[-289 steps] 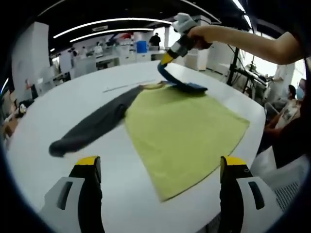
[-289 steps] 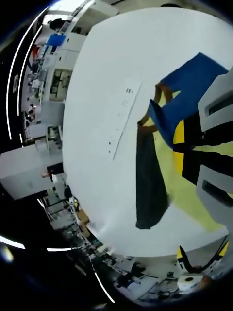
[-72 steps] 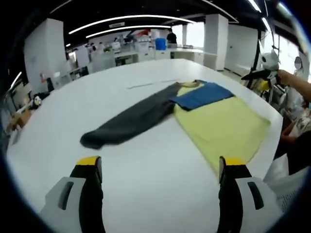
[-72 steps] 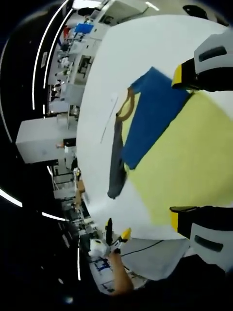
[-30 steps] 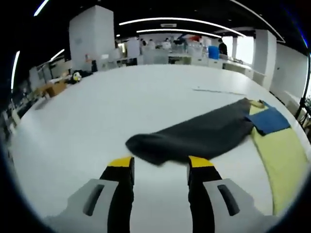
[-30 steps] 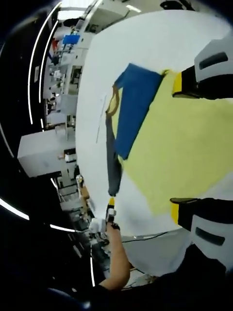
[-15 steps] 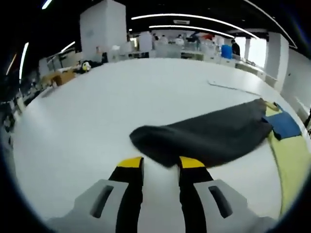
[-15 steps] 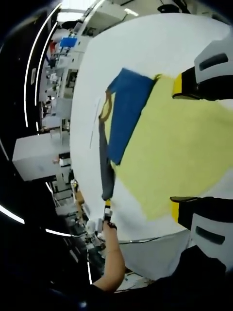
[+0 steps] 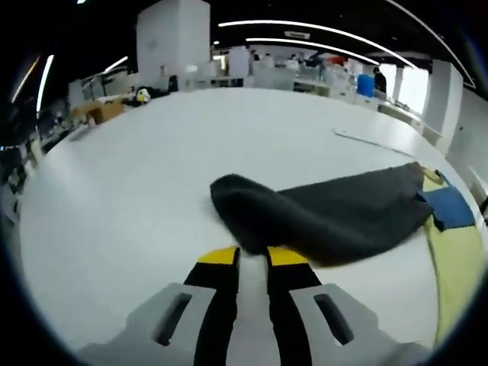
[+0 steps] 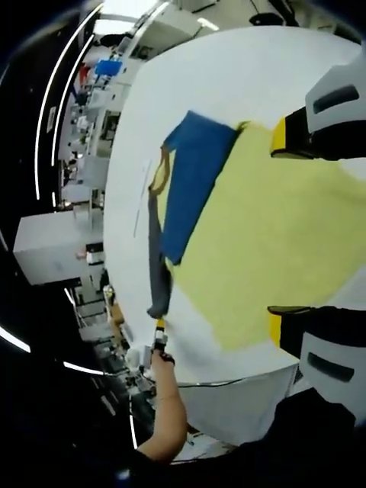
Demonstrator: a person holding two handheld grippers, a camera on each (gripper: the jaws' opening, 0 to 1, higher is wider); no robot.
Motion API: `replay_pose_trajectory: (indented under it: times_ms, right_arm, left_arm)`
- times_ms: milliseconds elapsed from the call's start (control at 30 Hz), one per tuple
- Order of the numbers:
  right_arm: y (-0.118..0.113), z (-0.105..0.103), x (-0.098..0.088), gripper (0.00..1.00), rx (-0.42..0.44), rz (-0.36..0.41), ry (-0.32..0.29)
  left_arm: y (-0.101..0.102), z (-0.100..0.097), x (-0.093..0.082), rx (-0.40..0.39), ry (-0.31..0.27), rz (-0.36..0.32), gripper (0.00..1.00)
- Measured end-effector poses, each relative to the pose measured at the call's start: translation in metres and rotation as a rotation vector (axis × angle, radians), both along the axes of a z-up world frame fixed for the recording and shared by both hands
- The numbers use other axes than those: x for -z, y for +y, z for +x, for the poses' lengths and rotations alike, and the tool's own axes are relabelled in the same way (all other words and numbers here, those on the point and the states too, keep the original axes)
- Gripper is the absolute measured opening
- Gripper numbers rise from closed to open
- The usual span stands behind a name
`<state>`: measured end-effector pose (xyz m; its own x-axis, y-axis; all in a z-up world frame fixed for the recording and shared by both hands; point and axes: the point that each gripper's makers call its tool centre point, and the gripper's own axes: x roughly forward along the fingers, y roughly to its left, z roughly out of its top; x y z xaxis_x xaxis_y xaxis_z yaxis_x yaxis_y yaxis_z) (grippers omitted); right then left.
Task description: Fold the garment on the visible template until the final outline fits inside the template.
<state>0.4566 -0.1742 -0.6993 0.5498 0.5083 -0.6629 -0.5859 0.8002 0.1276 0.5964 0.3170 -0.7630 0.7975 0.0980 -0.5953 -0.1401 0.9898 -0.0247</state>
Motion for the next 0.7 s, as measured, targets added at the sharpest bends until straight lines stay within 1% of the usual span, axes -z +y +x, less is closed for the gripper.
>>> replay_pose_trajectory:
  times_ms: [100, 200, 233, 267, 333, 400, 467, 600, 700]
  right_arm:
    - [-0.001, -0.002, 0.001, 0.76, 0.006, -0.001, 0.008]
    - [0.0, -0.002, 0.002, 0.77, 0.006, 0.003, 0.012]
    - [0.001, -0.002, 0.002, 0.77, 0.005, 0.007, 0.011]
    - [0.002, -0.002, 0.002, 0.77, 0.006, 0.01, 0.014]
    - [0.002, -0.002, 0.003, 0.77, 0.005, 0.012, 0.015]
    - [0.003, -0.003, 0.003, 0.77, 0.005, 0.01, 0.018]
    - [0.003, -0.003, 0.004, 0.76, 0.004, 0.007, 0.019]
    - [0.0, -0.003, 0.006, 0.76, 0.006, -0.003, 0.023]
    - [-0.001, -0.005, 0.009, 0.75, 0.003, -0.017, 0.029]
  left_arm:
    - [-0.004, 0.001, -0.002, 0.006, -0.014, -0.033, 0.16]
    - [-0.005, 0.002, -0.003, 0.003, -0.021, -0.034, 0.17]
    - [-0.003, 0.005, -0.005, -0.016, -0.042, -0.043, 0.16]
    - [-0.002, 0.006, -0.006, -0.026, -0.044, -0.049, 0.15]
    - [0.002, 0.004, -0.001, -0.043, -0.001, -0.012, 0.13]
    - [0.0, 0.007, -0.001, -0.036, -0.011, -0.008, 0.15]
    - [0.003, 0.008, 0.0, -0.054, -0.017, -0.024, 0.13]
    - [0.008, 0.007, -0.001, -0.087, -0.021, -0.022, 0.1]
    - [0.01, 0.008, -0.001, -0.091, -0.022, -0.011, 0.09]
